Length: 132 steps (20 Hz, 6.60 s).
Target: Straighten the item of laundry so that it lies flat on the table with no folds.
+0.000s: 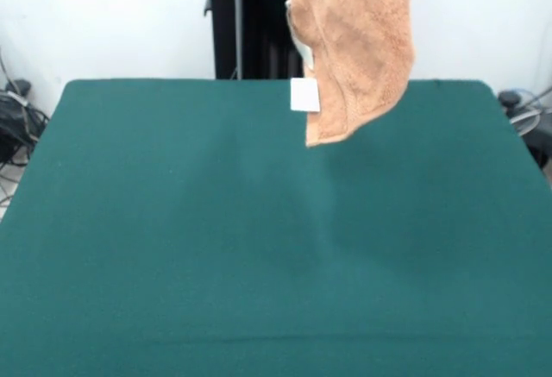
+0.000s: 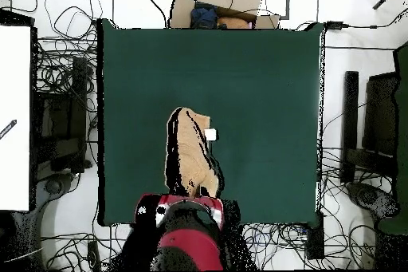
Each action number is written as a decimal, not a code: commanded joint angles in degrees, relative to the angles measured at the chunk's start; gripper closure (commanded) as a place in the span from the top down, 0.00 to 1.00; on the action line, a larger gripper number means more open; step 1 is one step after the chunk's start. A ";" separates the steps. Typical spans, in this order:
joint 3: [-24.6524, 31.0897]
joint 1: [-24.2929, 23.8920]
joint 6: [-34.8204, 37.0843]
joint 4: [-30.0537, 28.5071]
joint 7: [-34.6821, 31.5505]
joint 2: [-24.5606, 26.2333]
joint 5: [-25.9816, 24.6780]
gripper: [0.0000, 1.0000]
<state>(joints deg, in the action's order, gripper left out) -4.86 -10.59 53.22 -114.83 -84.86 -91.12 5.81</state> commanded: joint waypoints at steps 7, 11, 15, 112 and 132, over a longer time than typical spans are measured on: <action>-5.53 -0.11 9.83 -9.78 12.63 -6.60 -5.06 0.00; -5.78 0.31 14.08 -8.86 9.60 -7.63 -6.41 0.00; -6.60 1.14 17.21 -9.29 7.62 -9.30 -7.19 0.00; 10.21 -2.71 -3.36 -16.79 0.02 33.65 -11.39 0.00; 5.82 1.78 -30.20 -16.46 -10.13 51.64 -24.39 0.00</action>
<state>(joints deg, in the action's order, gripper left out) 1.96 -10.34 30.42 -130.36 -84.86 -47.05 -15.02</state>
